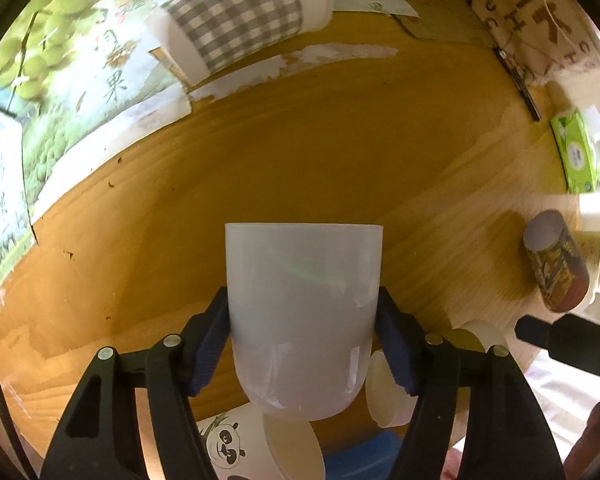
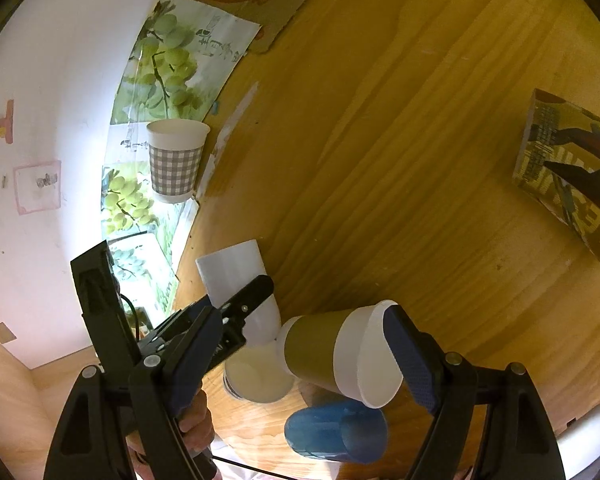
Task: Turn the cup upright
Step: 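Close the left gripper around the body of the white cup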
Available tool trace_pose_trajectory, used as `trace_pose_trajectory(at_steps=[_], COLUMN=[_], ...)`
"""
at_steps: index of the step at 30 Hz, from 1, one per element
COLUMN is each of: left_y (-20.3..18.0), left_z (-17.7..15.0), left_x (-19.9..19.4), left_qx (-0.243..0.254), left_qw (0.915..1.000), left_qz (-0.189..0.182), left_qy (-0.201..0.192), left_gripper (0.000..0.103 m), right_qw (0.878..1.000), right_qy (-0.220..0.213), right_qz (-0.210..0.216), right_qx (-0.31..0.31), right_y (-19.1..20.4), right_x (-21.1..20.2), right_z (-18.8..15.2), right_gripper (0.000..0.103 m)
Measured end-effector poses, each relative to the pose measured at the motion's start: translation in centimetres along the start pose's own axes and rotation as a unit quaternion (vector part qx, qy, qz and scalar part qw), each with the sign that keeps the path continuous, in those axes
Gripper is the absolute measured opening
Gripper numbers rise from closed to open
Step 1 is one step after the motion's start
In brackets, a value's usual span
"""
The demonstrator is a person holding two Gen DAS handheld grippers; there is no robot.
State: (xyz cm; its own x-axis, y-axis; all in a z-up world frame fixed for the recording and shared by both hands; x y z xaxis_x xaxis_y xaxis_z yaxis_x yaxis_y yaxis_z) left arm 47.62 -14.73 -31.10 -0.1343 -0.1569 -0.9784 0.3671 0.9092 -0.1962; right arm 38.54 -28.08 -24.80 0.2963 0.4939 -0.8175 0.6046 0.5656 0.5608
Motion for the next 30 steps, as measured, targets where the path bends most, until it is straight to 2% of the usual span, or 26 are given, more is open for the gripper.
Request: trace_pose_trajectory(at_steps=[10, 17, 25, 30], left_y=[1.9, 1.8, 2.5, 1.3], left_z=[0.0, -1.5, -5.4, -7.5], left_x=[-3.2, -6.5, -10.7, -12.4], left_qx=[-0.02, -0.025, -0.043, -0.064], left_qw=[0.9994, 0.9984, 0.9956, 0.9935], left_qz=[-0.007, -0.003, 0.005, 0.008], left_qy=[-0.028, -0.051, -0.083, -0.094], left_gripper=[0.071, 0.071, 0.071, 0.071], right_qw=[1.0, 1.0, 0.998, 0.997], right_qy=[-0.004, -0.006, -0.016, -0.015], right_qz=[0.004, 0.009, 0.018, 0.023], right_qx=[-0.003, -0.016, -0.051, -0.075], right_y=[-0.2, 0.3, 1.4, 1.9], right_x=[-0.9, -1.8, -4.1, -5.3], right_z=[-0.8, -1.8, -3.8, -5.3], right_gripper=[0.083, 0.083, 0.083, 0.083])
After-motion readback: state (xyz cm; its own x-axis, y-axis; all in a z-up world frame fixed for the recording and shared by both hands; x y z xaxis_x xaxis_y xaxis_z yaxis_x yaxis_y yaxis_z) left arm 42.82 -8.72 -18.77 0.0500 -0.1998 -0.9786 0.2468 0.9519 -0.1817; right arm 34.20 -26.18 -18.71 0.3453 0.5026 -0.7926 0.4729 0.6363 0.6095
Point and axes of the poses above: each gripper's, at about its wrist camera, not at the fingertips, and x roughly the way its jaws point, y to its left, z to its top, the point moved 5 cm from there along x, roughly the way its jaws point, and after that the axes turned 8 degrees about -x, right-handed, at the moved point
